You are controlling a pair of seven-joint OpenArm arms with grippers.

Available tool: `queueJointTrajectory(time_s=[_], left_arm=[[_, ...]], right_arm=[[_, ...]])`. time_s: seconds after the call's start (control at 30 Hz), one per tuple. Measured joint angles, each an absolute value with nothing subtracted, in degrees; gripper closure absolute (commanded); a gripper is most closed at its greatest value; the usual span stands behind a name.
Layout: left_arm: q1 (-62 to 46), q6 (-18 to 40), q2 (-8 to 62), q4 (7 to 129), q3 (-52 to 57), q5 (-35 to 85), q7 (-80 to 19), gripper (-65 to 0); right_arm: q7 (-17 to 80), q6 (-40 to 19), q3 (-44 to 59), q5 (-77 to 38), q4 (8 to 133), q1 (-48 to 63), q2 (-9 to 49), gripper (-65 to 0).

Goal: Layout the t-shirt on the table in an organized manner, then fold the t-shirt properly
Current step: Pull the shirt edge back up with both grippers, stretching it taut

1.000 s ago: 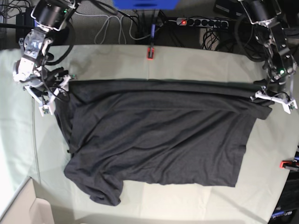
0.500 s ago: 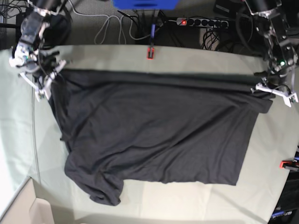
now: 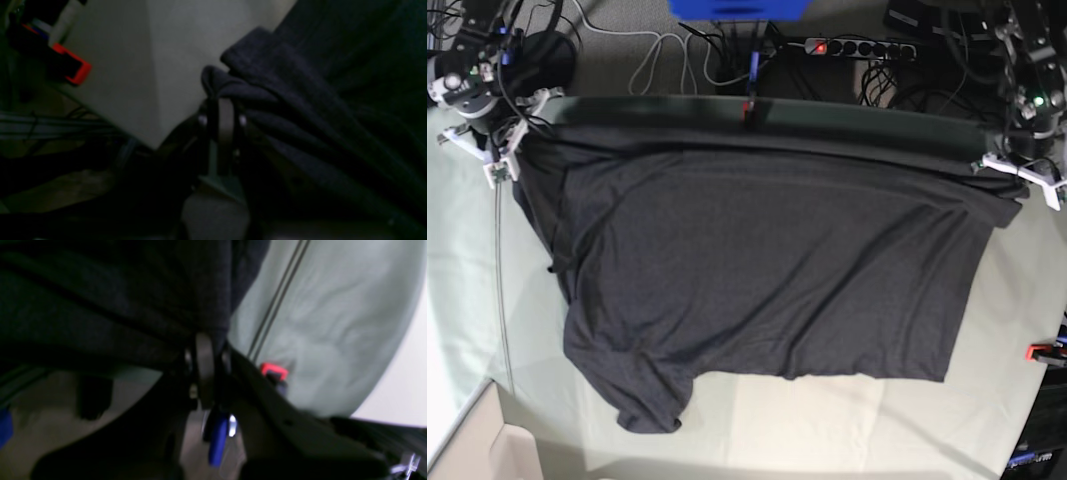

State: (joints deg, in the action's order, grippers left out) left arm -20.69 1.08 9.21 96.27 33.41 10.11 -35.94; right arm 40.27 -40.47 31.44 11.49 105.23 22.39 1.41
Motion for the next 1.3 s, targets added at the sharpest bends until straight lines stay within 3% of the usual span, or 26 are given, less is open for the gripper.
queueJointTrajectory(time_s=[0.23, 0.6, 1.0, 1.3], left_arm=[[-22.2, 1.3, 9.7, 102.6, 33.5, 10.3, -36.5, -0.1], [-13.6, 1.3, 11.9, 106.2, 33.3, 10.5, -53.1, -0.1], [-14.2, 1.2, 11.8, 106.0, 33.3, 10.6, -52.6, -0.1], [-15.4, 1.1, 11.6, 95.8, 33.3, 10.5, -52.4, -0.1]], right_arm=[[40.5, -40.7, 37.3, 8.7, 109.6, 22.8, 0.2, 0.0], [40.7, -40.7, 35.8, 8.5, 112.9, 22.1, 3.6, 0.0], [40.6, -40.7, 37.0, 8.5, 112.9, 22.0, 3.3, 0.0], [40.3, -40.7, 36.8, 8.6, 101.5, 22.5, 1.6, 0.0]])
